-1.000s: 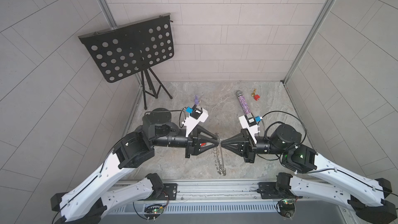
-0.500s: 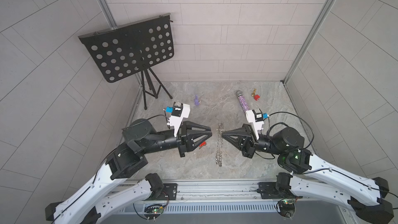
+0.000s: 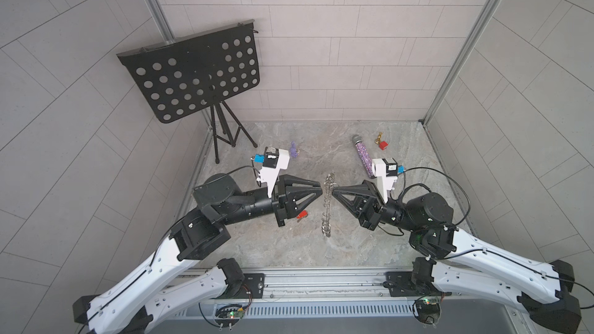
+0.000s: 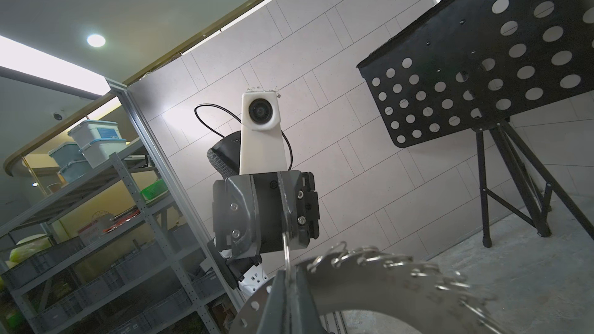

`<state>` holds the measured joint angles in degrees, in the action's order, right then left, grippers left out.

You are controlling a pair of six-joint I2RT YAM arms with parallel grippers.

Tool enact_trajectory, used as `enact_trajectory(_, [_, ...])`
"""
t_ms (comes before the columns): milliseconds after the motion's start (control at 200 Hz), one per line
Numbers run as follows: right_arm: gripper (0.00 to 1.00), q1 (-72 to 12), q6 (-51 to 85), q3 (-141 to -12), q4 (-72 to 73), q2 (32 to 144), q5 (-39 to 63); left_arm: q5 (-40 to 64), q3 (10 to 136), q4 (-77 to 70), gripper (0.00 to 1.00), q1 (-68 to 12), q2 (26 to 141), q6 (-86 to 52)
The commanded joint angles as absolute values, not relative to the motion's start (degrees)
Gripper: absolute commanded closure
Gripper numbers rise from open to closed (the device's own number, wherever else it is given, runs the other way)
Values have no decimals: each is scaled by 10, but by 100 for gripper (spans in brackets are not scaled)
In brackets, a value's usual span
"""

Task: Attach keys to a key ring
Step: Adjust the keyring.

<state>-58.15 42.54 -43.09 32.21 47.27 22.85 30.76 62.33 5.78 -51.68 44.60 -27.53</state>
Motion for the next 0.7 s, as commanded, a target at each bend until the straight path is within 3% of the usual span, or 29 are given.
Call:
enact_trajectory(0, [100, -586, 432, -441, 359, 474, 228, 310, 623, 31, 75, -519, 460, -275])
enact_trajectory(390, [100, -593, 426, -446, 345, 479, 229, 321, 625, 35, 75, -519, 472, -273])
enact_trajectory(560, [100, -593, 425, -448, 343, 480, 228, 329, 625, 34, 85, -520, 471, -273])
enact_trajectory(695, [100, -595, 422, -454, 332, 485, 232, 346, 628, 34, 87, -520, 477, -277])
